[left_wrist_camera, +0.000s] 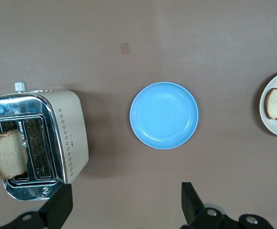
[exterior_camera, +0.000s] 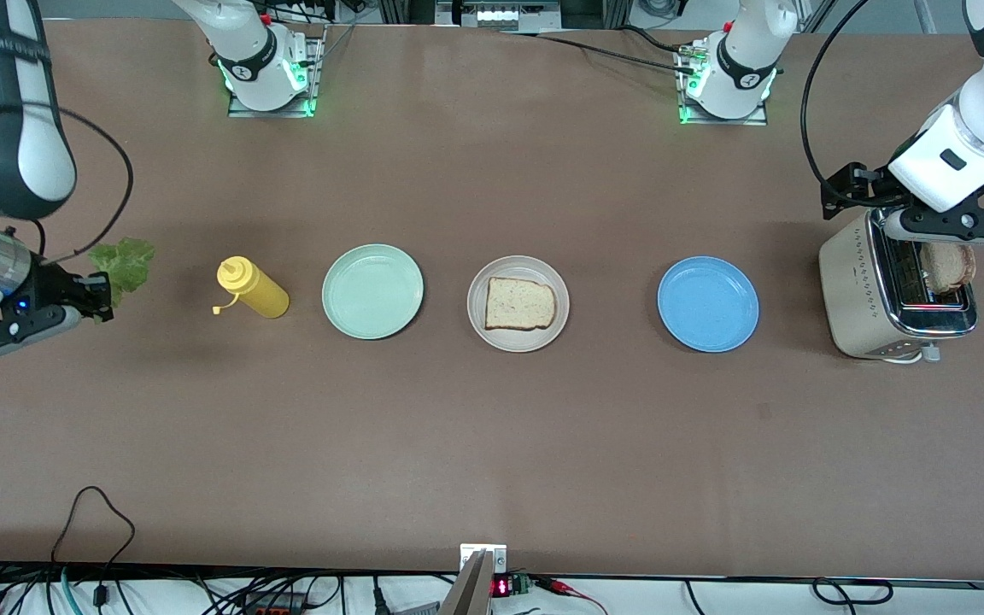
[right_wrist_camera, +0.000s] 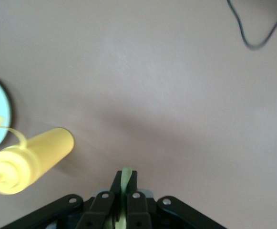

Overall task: Make sandwich in beige plate with both arms
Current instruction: 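Carry the lettuce leaf over the bread on the beige plate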

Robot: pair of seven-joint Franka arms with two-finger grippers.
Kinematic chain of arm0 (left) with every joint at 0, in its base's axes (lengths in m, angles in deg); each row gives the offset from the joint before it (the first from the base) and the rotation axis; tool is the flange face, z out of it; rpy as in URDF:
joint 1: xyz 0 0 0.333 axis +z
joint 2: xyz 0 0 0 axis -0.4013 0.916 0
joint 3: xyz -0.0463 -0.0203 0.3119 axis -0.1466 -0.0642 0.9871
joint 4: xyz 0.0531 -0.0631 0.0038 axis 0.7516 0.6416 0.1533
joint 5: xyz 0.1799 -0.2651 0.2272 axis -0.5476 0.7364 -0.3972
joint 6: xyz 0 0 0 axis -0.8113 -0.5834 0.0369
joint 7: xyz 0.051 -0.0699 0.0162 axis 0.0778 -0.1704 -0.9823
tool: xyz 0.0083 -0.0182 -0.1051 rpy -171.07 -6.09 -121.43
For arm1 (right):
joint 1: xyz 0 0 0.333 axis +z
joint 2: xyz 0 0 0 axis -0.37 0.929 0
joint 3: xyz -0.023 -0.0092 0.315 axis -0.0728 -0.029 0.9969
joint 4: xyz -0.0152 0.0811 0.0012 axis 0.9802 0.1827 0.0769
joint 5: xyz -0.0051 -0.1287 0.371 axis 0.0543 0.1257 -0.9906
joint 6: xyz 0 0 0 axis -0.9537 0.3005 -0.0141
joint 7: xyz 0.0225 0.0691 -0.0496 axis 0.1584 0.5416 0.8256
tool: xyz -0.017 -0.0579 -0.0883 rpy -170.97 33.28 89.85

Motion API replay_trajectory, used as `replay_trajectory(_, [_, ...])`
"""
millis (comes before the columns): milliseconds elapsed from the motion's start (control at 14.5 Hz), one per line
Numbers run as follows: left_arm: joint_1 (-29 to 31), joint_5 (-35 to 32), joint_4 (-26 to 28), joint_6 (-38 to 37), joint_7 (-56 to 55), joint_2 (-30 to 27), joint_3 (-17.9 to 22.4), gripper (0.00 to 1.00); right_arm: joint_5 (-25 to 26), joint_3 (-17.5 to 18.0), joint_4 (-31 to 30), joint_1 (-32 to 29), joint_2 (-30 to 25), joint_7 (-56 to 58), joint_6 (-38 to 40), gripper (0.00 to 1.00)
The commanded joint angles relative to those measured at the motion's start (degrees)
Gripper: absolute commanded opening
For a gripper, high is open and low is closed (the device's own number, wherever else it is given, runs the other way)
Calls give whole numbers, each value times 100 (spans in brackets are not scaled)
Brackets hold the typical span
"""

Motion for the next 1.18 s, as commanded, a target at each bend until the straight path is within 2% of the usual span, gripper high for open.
replay_trajectory(0, [-37,-89,-75,9,33,21,-2,100,143,233,57,138,-331,187,213,0])
replay_trajectory(138, [-37,-89,-75,9,33,21,-2,100,125,461,329,244,-350,205,537,0])
replay_trajectory(415, [-54,-80,-75,9,33,21,-2,100,72,988,567,463,-332,240,591,0])
replay_trajectory(622, [-54,-80,-75,0,33,12,-2,100,55,1007,716,1095,-236,248,530,0])
replay_trajectory(968, [-54,-80,-75,-9,33,12,-2,100,63,998,1244,2342,431,223,443,0])
replay_trajectory(1106, [-54,-80,-75,-26,33,3,-2,100,46,998,1244,2572,677,222,-91,0])
